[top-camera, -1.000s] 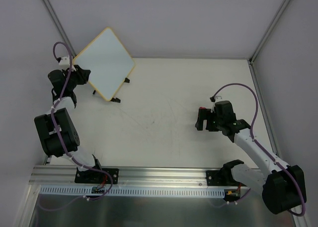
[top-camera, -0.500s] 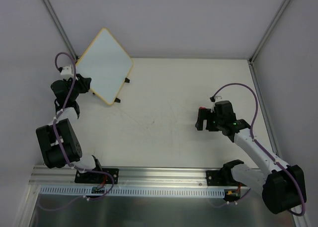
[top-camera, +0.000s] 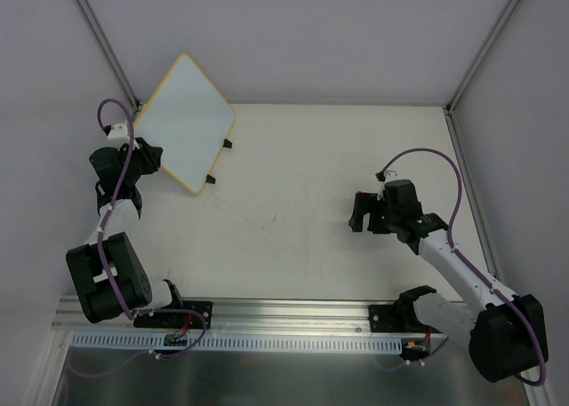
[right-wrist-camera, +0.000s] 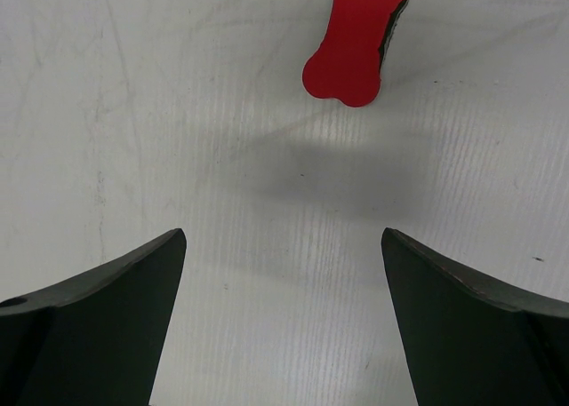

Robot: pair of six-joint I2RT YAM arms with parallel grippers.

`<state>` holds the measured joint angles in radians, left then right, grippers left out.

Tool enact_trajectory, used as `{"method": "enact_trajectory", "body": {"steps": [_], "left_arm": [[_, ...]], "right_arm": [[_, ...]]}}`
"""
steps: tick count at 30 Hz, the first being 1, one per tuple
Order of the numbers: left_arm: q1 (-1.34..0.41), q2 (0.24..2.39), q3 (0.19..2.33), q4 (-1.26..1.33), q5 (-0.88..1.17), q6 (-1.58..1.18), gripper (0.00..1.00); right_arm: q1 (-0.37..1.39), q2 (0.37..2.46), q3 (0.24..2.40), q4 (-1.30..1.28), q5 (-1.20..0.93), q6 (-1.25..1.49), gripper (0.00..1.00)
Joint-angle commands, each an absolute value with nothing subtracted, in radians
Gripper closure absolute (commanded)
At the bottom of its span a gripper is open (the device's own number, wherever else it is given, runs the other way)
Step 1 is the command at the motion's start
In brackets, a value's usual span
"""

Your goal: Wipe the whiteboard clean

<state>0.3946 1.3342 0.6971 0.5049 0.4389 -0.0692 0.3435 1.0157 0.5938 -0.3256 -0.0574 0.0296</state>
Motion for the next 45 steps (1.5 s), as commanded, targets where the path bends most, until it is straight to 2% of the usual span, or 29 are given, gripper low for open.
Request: {"method": "enact_trajectory", "body": {"steps": [1,6,10,12,16,18,23,25,31,45], "left_arm": [[0.436,1.33,0.689,0.29,0.233,0.153,1.0],[0.436,1.295,0.644,0.27,0.218,0.13,0.96],[0.434,1.289,0.641,0.253,0.19,0.13,0.84],[0.434,1.293,0.649,0.235,0.172,0.127,0.81],[0.434,1.298,0.655,0.226,0.172,0.121,0.79],[0.434,1.298,0.655,0.222,0.167,0.123,0.74],[0.434,1.305,0.663,0.201,0.143,0.121,0.72],[0.434,1.316,0.67,0.198,0.132,0.126,0.66],[0.434,1.348,0.695,0.184,0.129,0.144,0.63],[0.434,1.387,0.721,0.175,0.121,0.16,0.45]], "right_arm": [[0.336,0.991,0.589,-0.291,-0.058,0.043,0.04],[0.336,0.966,0.566,-0.287,-0.058,0.044,0.04],[0.334,0.954,0.546,-0.278,-0.061,0.043,0.04],[0.336,0.953,0.543,-0.278,-0.064,0.043,0.04],[0.334,0.934,0.535,-0.278,-0.066,0.043,0.04],[0.336,0.928,0.528,-0.278,-0.064,0.043,0.04],[0.336,0.913,0.517,-0.278,-0.064,0.041,0.04],[0.336,0.911,0.515,-0.276,-0.064,0.041,0.04],[0.336,0.9,0.514,-0.278,-0.066,0.041,0.04],[0.336,0.868,0.502,-0.279,-0.069,0.04,0.04]]}}
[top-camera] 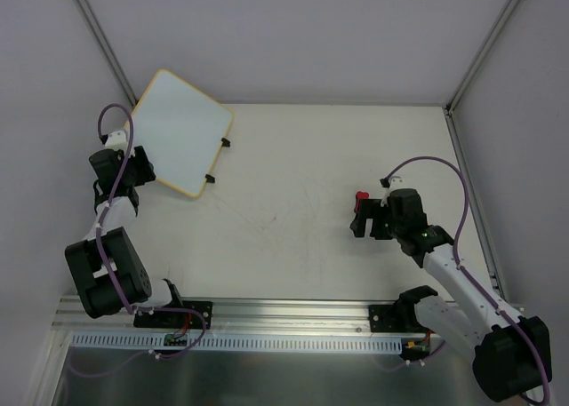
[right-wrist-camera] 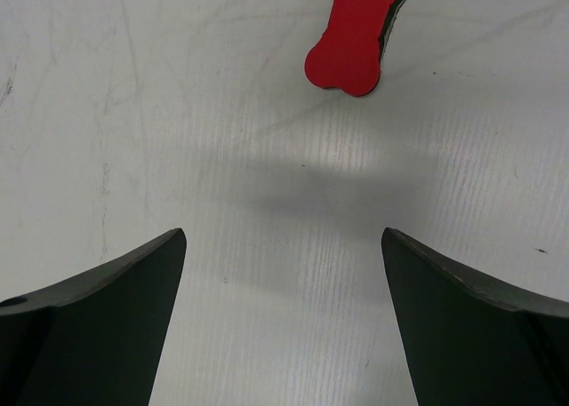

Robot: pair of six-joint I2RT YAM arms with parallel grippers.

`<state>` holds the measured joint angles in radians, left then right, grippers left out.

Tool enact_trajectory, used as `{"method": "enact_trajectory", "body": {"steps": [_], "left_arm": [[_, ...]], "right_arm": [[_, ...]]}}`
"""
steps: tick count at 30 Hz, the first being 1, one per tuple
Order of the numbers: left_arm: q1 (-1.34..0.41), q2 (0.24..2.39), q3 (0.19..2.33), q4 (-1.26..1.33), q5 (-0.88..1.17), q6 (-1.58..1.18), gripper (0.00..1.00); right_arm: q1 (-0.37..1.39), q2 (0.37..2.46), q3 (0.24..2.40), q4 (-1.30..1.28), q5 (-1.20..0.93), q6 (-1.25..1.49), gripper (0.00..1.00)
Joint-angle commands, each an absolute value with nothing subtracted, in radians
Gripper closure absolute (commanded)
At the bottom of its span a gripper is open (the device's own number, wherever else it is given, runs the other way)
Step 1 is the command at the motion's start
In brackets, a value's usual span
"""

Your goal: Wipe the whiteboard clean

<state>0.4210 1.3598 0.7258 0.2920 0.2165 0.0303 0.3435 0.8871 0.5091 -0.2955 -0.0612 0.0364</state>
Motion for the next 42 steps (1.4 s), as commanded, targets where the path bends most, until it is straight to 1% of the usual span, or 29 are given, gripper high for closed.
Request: {"method": "enact_trajectory", "body": {"steps": [1,5,11,14,18,24,25,28,29,37,40,42], "left_arm": [[0.434,1.387,0.719,0.175,0.121,0.161,0.44],[0.433,1.381,0.713,0.175,0.126,0.163,0.42],[0.428,1.353,0.701,0.173,0.115,0.158,0.28],[0.425,1.338,0.696,0.17,0.112,0.153,0.26],[0.422,1.315,0.695,0.16,0.101,0.147,0.18],[0.422,1.282,0.698,0.143,0.1,0.132,0.13],[0.42,1.273,0.701,0.14,0.1,0.129,0.09],[0.417,1.253,0.707,0.124,0.101,0.117,0.05],[0.419,1.244,0.709,0.12,0.1,0.114,0.01],[0.414,1.119,0.742,0.031,0.098,0.055,0.01],[0.413,1.046,0.791,-0.061,0.086,0.025,0.01],[0.408,1.014,0.825,-0.139,0.086,0.005,0.01]], "right_arm": [[0.336,0.867,0.502,-0.279,-0.069,0.04,0.04],[0.336,0.867,0.496,-0.279,-0.071,0.04,0.04],[0.334,0.865,0.491,-0.279,-0.075,0.043,0.04],[0.334,0.858,0.489,-0.278,-0.075,0.043,0.04],[0.336,0.845,0.485,-0.278,-0.074,0.043,0.04],[0.334,0.825,0.471,-0.278,-0.074,0.046,0.04],[0.336,0.821,0.471,-0.278,-0.074,0.048,0.04],[0.334,0.808,0.471,-0.278,-0.075,0.048,0.04],[0.336,0.804,0.471,-0.278,-0.074,0.048,0.04],[0.334,0.743,0.508,-0.296,-0.064,0.074,0.01],[0.334,0.715,0.549,-0.334,-0.04,0.08,0.01],[0.336,0.71,0.618,-0.376,-0.009,0.066,0.01]]}}
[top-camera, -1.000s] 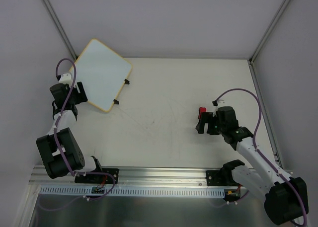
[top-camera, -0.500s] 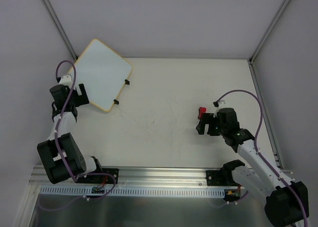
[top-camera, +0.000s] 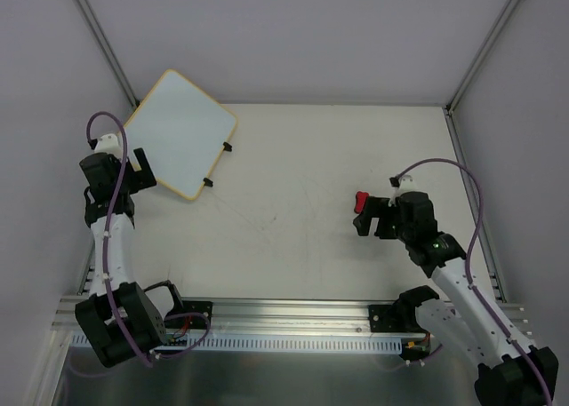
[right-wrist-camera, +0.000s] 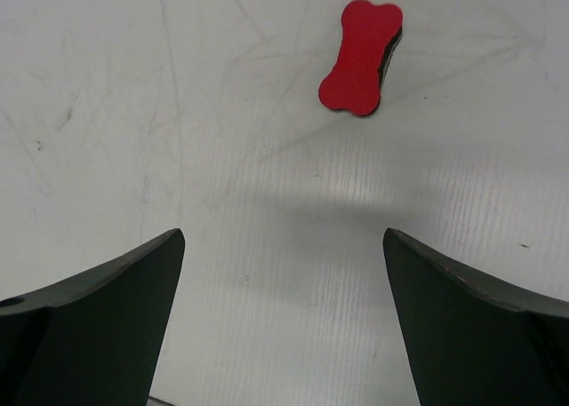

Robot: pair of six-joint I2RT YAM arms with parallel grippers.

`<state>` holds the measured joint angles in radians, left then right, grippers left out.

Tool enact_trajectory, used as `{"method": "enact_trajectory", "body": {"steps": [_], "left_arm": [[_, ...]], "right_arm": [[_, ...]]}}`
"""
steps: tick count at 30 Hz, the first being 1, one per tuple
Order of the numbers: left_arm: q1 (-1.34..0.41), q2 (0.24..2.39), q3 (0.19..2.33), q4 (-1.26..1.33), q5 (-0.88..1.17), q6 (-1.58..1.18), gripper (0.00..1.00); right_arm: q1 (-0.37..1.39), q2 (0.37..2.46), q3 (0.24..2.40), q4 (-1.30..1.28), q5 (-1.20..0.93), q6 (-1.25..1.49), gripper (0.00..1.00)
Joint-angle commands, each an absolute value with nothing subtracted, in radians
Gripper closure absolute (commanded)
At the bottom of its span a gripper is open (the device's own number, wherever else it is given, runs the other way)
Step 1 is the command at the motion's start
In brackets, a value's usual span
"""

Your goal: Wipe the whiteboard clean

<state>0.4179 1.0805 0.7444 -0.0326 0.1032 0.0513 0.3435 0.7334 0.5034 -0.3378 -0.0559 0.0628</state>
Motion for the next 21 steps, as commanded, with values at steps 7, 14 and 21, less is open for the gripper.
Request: {"method": "enact_trajectory", "body": {"steps": [7,14,21], "left_arm": [[0.293,0.869,1.04,-0.343,0.089,-0.089,0.01],[0.157,0.775,1.34,-0.503,0.081,-0.068,0.01],[0.08,0.715,1.578,-0.561,0.084,-0.071,0.01]], "right_arm": [[0.336,0.773,0.966,-0.558,0.251,-0.118,0.01],[0.336,0.796,1.357,-0.649,0.455,-0.356,0.01],[0.336,0.761,1.632,-0.71,0.477,-0.472,0.01]]}}
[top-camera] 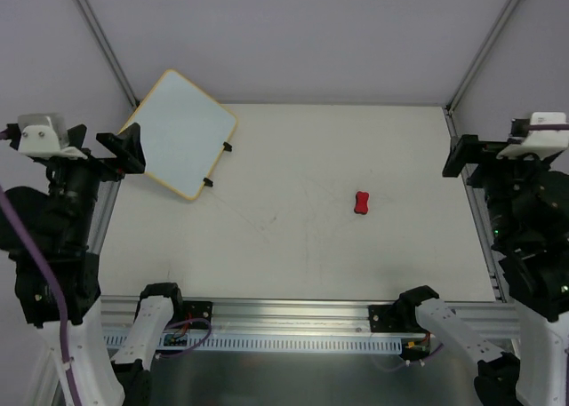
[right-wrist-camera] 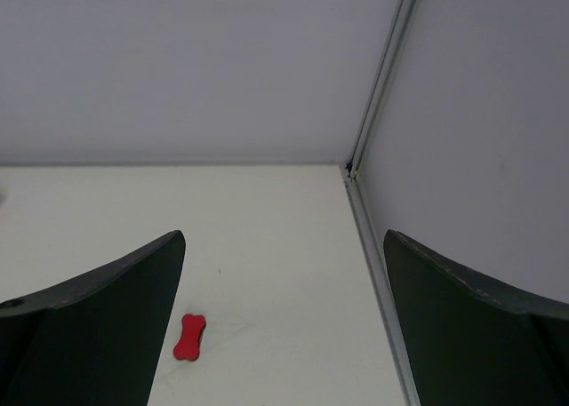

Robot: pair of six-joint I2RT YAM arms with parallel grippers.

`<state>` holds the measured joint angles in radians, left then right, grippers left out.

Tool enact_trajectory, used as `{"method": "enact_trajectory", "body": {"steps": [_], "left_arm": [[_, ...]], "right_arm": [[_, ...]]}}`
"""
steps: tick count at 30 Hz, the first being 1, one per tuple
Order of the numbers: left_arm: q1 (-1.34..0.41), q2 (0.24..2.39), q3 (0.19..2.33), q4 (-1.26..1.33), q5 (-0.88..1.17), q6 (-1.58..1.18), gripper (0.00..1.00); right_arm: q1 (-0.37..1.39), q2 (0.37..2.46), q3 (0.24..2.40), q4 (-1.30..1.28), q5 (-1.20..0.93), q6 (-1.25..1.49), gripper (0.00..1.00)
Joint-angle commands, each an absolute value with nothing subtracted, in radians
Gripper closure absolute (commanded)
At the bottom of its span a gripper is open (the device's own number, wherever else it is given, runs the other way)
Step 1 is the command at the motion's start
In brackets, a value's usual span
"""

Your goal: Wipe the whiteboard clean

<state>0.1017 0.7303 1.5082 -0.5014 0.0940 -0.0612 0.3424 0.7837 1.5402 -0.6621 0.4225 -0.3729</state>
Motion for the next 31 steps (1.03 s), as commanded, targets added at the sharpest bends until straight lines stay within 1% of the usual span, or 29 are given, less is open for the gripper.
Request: {"method": "enact_trajectory", "body": {"steps": [1,6,11,14,17,31], "left_arm": [[0.072,0.71,1.616,-0.566,0.081,-0.071,0.01],[0.031,0.681,1.69,-0.574,0.046,-0.063,0.01],[0.006,0.655,1.715,-0.577,0.006,-0.048,0.01],[0.005,0.647,1.73,-0.577,-0.046,-0.009,0.01],[-0.035,0.631,1.729,-0.575,-0.109,-0.009,0.01],[-0.055,0.603,1.726,-0.575,-0.135,0.023,0.01]], "right_arm": [[0.336,0.755,1.65,-0.71,0.488,-0.494,0.01],[0.336,0.704,1.715,-0.701,0.511,-0.54,0.01],[0.336,0.664,1.715,-0.695,0.505,-0.568,0.01],[0.334,0.652,1.709,-0.68,0.502,-0.577,0.01],[0.336,0.649,1.712,-0.67,0.485,-0.58,0.01],[0.336,0.649,1.703,-0.655,0.448,-0.563,0.01]]}}
